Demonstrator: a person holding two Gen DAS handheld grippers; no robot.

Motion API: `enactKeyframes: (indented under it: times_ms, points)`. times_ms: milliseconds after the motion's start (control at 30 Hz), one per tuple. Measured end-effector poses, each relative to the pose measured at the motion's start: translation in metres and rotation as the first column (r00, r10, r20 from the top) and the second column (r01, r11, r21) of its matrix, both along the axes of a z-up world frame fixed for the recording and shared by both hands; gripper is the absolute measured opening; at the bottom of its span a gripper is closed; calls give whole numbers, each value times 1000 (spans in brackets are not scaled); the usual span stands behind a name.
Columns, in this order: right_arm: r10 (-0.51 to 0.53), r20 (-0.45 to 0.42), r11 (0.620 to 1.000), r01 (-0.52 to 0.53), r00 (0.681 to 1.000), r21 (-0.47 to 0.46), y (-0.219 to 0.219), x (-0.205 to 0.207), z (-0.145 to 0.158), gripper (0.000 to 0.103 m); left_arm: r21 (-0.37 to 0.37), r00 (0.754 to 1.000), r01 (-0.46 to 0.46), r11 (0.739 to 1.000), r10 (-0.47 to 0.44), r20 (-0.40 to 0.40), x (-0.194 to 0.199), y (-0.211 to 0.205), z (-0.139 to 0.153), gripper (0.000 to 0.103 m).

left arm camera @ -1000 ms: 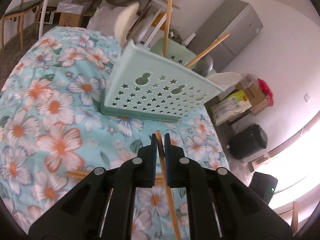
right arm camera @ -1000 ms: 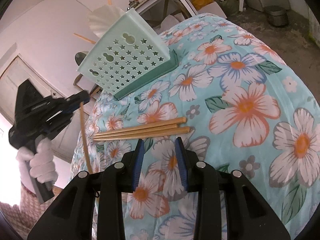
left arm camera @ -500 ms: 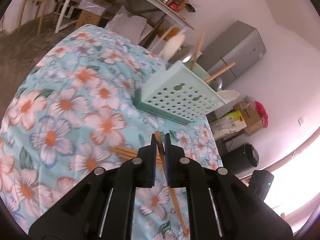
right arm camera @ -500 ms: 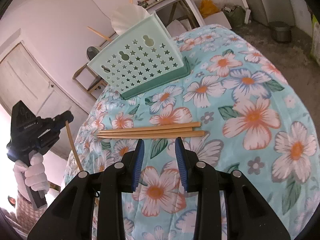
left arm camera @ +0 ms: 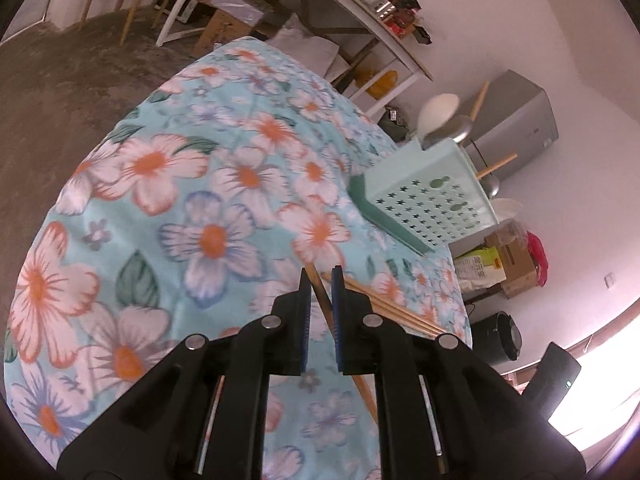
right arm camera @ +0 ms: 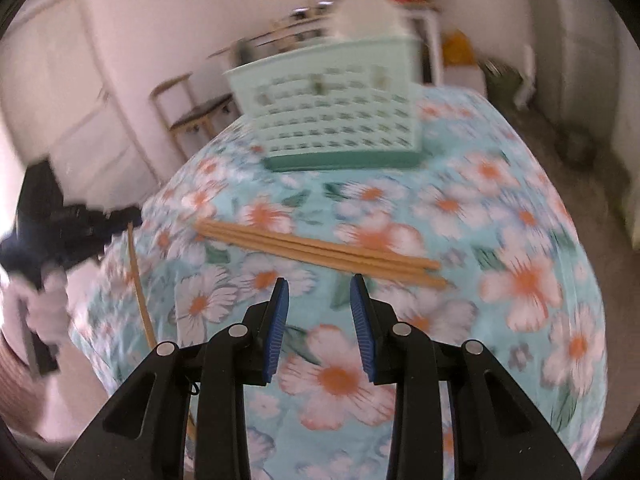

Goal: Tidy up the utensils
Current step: 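Grasp another bamboo chopstick with the right gripper and raise it upright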

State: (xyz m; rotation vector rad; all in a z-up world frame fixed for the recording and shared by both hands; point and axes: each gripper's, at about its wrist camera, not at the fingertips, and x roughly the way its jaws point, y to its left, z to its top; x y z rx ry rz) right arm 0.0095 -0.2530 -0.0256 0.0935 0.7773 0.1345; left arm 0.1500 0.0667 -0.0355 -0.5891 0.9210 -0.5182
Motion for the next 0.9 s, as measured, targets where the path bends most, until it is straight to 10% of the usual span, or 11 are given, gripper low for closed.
enactKeyframes:
  times_ms: [467,667,900]
  points:
    - [387,-40,843,-370,921,-391,101,58,-16,23,5,999,-41,999,41,-19,1,22,-29,11]
    - [424,-100,708,-398,900,-583,121,62,-33,18,-6,999,-33,999,33,-11,3,24,-33,12]
    - [424,-86,640,-366,902,-675,138,67,-41,14,-13,1000,-29,1000,29,-10,4,25,-36,12]
